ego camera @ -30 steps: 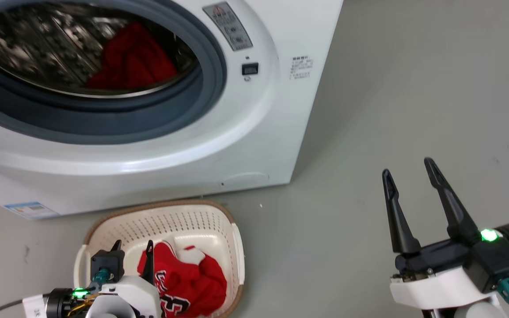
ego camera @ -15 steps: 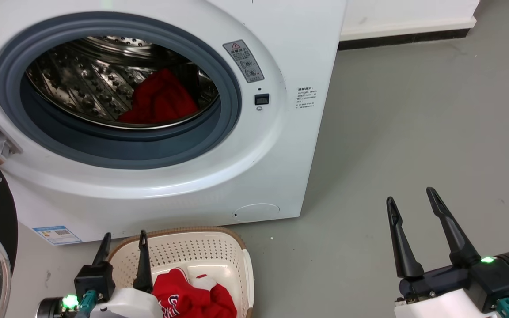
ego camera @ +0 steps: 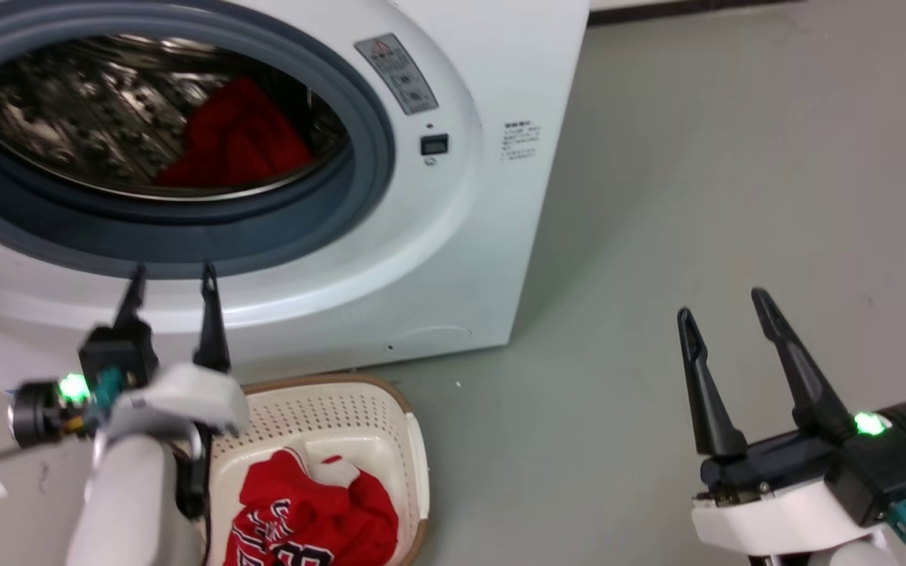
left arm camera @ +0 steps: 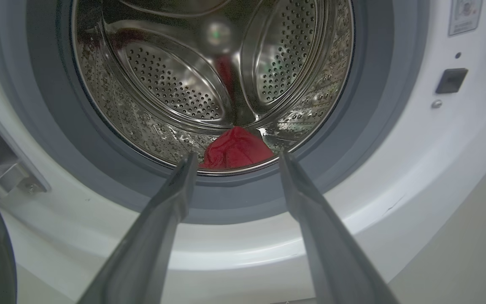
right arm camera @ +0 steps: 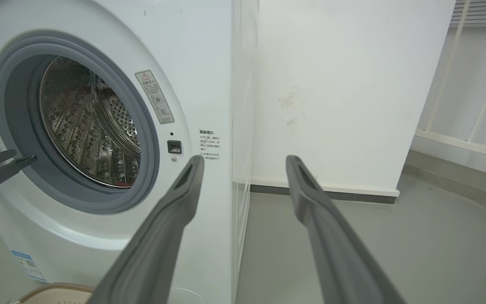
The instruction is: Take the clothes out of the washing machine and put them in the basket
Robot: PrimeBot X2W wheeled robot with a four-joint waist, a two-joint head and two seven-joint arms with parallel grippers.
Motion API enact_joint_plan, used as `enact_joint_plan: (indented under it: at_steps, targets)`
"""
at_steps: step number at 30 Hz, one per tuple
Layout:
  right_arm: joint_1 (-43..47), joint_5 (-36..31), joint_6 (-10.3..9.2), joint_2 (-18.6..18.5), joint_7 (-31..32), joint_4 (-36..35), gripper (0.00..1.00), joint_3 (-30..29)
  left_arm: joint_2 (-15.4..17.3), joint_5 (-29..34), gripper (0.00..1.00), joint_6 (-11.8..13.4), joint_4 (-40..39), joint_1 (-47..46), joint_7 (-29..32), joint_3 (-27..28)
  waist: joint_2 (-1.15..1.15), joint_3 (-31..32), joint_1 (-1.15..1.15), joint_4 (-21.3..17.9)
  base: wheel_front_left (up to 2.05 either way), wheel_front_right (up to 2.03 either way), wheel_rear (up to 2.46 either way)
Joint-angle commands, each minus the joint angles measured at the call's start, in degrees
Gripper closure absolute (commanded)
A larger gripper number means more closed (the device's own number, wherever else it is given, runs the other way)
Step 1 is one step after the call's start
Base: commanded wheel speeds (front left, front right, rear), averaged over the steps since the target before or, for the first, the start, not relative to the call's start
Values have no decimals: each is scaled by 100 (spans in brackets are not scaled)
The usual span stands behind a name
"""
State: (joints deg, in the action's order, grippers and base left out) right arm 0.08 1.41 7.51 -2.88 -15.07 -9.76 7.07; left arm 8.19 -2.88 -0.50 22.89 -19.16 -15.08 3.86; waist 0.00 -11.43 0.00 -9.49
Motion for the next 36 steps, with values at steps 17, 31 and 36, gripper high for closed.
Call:
enact_joint_plan:
  at_steps: [17,31,36]
  targets:
    - [-1041,538,-4,3,-15,-380,0,-7,1359,268,0,-283,2407,-3906,513,-109,0,-2121,0,-942,0,0,0]
    - [-1499,924,-4,3,-15,-792,0,-90,2010,600,0,-604,3258,-6473,2946,-746,0,-3330,0,-1264,0,0,0]
    - [-1590,1074,-4,3,-15,-903,0,-96,2205,566,0,-669,3447,-7173,4123,-917,0,-3650,0,-1384,0,0,0]
